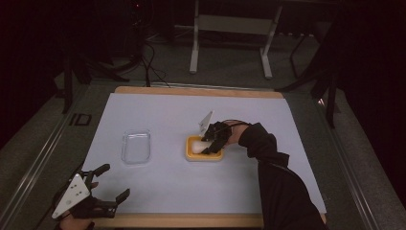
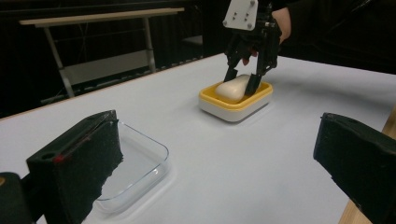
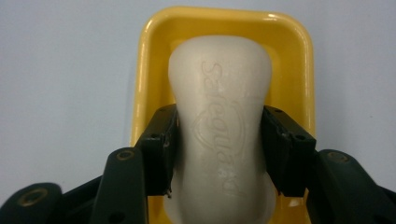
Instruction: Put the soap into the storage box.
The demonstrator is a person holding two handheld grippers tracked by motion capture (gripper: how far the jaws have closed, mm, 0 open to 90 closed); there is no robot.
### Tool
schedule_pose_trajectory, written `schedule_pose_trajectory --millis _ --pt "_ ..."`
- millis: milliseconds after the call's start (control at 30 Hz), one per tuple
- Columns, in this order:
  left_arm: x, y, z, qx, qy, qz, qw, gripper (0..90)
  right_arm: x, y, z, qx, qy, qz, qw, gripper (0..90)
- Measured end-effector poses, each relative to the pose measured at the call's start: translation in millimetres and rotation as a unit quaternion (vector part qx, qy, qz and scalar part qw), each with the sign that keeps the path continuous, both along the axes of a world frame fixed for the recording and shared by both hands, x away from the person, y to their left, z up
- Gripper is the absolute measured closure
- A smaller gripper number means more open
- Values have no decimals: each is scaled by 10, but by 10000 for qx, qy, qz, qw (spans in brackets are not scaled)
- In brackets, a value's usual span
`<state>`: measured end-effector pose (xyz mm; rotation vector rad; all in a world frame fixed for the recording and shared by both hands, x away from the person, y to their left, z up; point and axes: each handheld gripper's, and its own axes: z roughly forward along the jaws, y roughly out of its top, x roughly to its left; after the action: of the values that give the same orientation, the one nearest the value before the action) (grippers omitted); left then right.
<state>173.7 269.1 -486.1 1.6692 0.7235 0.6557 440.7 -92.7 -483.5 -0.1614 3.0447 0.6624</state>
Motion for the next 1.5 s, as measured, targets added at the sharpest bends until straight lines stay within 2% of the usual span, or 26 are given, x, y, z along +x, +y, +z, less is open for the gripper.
schedule_pose_trajectory --millis 200,467,533,567,733,833,1100,1233,1333,1400,1500 --pt "-3 0 -1 0 0 -7 10000 11 37 11 -68 -44 -55 -87 9999 492" --pt "-4 -3 -3 16 5 -26 10000 12 39 14 -89 25 -98 -142 9998 490" --pt "-2 -4 -3 19 10 -27 10000 11 35 26 -89 -81 -29 -138 9999 472" --pt "-1 -4 -3 21 9 -27 10000 11 25 35 -87 -128 -101 -91 9998 464" --pt "-1 -6 -3 29 7 -26 10000 11 18 67 57 4 -228 -84 9997 448" --pt "-1 -6 -3 30 12 -25 10000 12 6 85 174 -9 -288 -82 9995 448" --pt "1 -16 -7 18 36 -52 10000 11 -35 70 338 -445 -262 -294 9982 448" --pt "7 -19 -9 33 52 -65 10000 11 -47 19 423 -494 -332 -438 9973 446" --pt "12 -22 -9 41 64 -69 9999 12 -48 -17 486 -602 -283 -581 9961 410" --pt "12 -22 -9 40 67 -71 9999 11 -58 -32 519 -703 -339 -689 9946 342" --pt "10 -21 -9 30 65 -64 10000 11 -69 -60 564 -792 -340 -916 9921 315"
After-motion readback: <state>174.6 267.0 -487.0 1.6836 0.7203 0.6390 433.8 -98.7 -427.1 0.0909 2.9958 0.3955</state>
